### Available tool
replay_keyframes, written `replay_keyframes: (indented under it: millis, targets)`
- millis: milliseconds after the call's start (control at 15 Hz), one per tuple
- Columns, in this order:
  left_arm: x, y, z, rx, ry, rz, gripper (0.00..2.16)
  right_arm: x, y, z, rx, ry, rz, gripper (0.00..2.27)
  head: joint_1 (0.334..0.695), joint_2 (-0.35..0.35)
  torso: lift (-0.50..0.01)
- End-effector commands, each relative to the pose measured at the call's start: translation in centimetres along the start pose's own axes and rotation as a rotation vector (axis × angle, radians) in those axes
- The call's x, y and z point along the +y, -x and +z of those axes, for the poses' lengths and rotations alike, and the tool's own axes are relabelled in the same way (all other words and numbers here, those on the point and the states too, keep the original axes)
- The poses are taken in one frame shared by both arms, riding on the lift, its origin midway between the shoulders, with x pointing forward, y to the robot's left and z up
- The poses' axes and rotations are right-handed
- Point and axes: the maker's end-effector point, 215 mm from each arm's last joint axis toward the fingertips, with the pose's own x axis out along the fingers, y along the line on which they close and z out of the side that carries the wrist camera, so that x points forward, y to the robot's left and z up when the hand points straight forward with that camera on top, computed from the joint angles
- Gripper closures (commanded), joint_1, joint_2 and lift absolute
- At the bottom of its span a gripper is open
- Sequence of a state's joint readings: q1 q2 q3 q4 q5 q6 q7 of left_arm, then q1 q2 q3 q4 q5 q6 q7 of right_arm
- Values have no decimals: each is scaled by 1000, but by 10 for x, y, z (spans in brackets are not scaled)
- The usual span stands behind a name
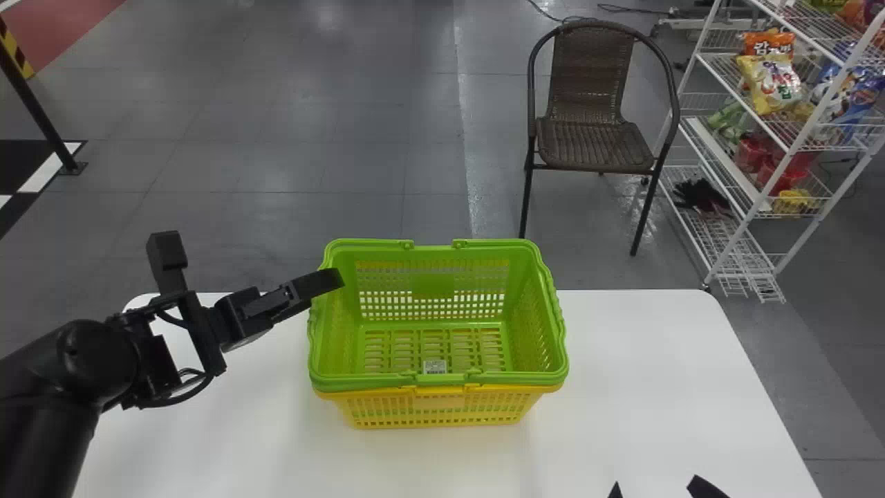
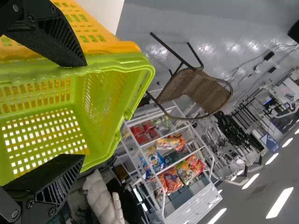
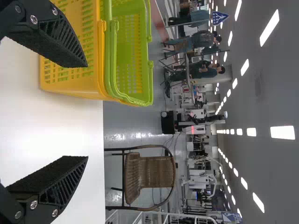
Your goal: Grasp handle with right gripper to insert into left gripper then lift and swing left to center
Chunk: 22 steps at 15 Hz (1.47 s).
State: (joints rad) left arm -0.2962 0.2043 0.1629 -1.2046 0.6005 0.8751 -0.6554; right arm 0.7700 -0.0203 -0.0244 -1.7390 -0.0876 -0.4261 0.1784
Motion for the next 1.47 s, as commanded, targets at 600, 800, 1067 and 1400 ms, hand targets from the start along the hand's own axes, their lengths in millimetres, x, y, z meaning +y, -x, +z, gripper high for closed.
replay_keyframes:
  millis: [600,800,1067,1400]
  targets:
    - [-57,-5,3,97,37,-120,124,-4,1,0,-6,2,-8,117,695,-75,0]
    - [-75,-12,-1,145,38,-147,124,-10,1,5,-22,10,-17,117,695,-83,0]
    - [-95,-20,-8,210,30,-172,124,-33,-10,25,-71,26,-53,120,695,-134,0]
    - [-113,-28,-1,232,5,-194,124,-61,-44,45,-90,37,-90,856,695,-177,0]
